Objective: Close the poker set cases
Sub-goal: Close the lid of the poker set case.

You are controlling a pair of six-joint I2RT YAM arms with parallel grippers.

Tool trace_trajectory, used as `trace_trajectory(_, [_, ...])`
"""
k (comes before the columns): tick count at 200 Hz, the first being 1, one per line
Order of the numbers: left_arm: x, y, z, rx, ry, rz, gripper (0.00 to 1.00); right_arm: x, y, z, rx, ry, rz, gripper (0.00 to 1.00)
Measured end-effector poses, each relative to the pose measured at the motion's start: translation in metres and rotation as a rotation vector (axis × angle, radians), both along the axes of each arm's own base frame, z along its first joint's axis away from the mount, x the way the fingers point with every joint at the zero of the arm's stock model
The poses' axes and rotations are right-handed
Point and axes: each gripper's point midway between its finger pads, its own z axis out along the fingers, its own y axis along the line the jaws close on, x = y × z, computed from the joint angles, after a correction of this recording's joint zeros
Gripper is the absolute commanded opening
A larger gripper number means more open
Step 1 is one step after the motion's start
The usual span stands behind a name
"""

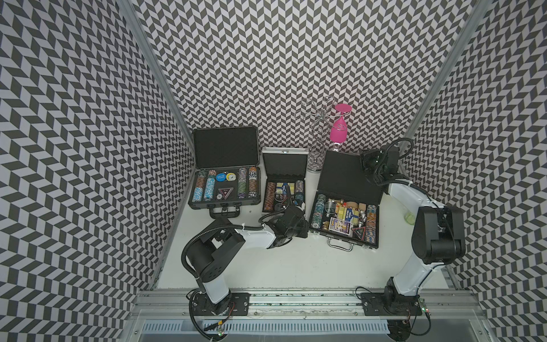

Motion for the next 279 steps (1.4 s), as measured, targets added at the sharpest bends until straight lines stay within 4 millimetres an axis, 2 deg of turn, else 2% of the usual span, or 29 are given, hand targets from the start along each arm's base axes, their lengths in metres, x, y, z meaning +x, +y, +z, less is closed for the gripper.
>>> trace_trajectory(78, [0.0, 0.0, 0.001, 0.0, 0.0, 0.001, 0.22, -0.002, -0.005, -0.009, 0.073, 0.042, -0.06, 0.42])
trace_trajectory(107, [0.0, 0.002, 0.002, 0.005, -0.001, 0.005, 0.22, 0.003, -0.009, -0.015, 0.084, 0.054, -0.085, 0.4])
trace_trajectory(140, [0.0, 0.002, 0.002, 0.006, -0.002, 0.007, 0.22, 0.012, -0.011, -0.008, 0.093, 0.046, -0.1, 0.35])
trace_trajectory(184, [0.0, 0.002, 0.002, 0.006, -0.002, 0.007, 0.22, 0.02, -0.011, -0.017, 0.105, 0.083, -0.11, 0.32])
trace_trajectory(201, [0.0, 0.002, 0.002, 0.006, -0.002, 0.007, 0.22, 0.021, -0.011, -0.02, 0.108, 0.093, -0.112, 0.28])
trace_trajectory(252, [0.0, 0.002, 0.002, 0.006, -0.003, 0.008, 0.22, 0.018, -0.011, -0.025, 0.155, 0.124, -0.131, 0.0])
trace_trajectory(279, [0.0, 0.003, 0.003, 0.007, -0.004, 0.01, 0.22, 0.02, -0.008, -0.022, 0.187, 0.112, -0.122, 0.0])
